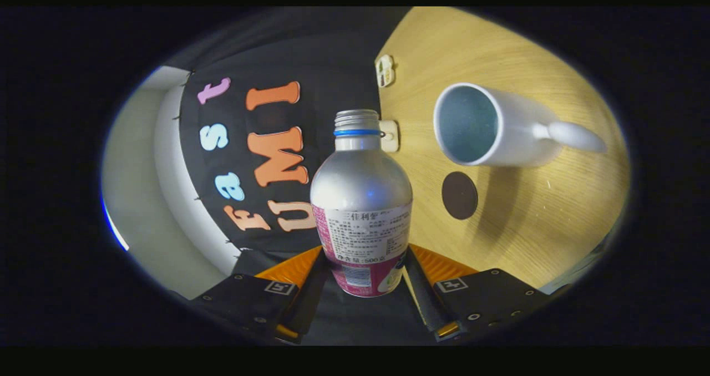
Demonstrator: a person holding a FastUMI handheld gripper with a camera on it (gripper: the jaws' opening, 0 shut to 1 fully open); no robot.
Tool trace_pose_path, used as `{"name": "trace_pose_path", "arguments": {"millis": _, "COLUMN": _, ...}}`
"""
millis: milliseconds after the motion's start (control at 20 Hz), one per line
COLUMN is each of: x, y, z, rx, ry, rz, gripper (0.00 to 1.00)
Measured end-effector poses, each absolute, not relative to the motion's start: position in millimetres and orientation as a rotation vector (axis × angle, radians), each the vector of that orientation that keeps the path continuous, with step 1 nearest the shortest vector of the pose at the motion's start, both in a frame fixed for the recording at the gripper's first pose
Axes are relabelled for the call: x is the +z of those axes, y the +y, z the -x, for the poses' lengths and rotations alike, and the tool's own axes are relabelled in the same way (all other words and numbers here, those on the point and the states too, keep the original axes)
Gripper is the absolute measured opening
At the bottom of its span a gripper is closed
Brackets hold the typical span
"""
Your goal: Take the bottle from table, then pour the juice into the cup, finally place the bottle on the coaster
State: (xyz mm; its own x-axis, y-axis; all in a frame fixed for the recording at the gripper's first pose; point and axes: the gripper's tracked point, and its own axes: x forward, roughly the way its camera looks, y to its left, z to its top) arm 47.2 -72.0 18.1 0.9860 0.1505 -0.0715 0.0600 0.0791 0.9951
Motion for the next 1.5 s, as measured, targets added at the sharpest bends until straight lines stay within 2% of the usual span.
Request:
{"name": "trace_pose_path", "arguments": {"millis": 450, "x": 19.6, "y": -82.7, "z": -65.7, "rx": -0.009, "ry": 0.15, "rz": -0.908, "gripper": 0.77}}
{"name": "trace_pose_path", "arguments": {"millis": 700, "x": 7.6, "y": -99.7, "z": -87.5, "rx": -0.114, "ry": 0.149, "rz": -0.608, "gripper": 0.77}}
{"name": "trace_pose_path", "arguments": {"millis": 900, "x": 0.9, "y": -108.4, "z": -105.2, "rx": -0.162, "ry": 0.154, "rz": -0.479, "gripper": 0.77}}
{"name": "trace_pose_path", "arguments": {"millis": 1500, "x": -39.7, "y": -105.5, "z": -141.2, "rx": -0.189, "ry": 0.234, "rz": -0.201, "gripper": 0.77}}
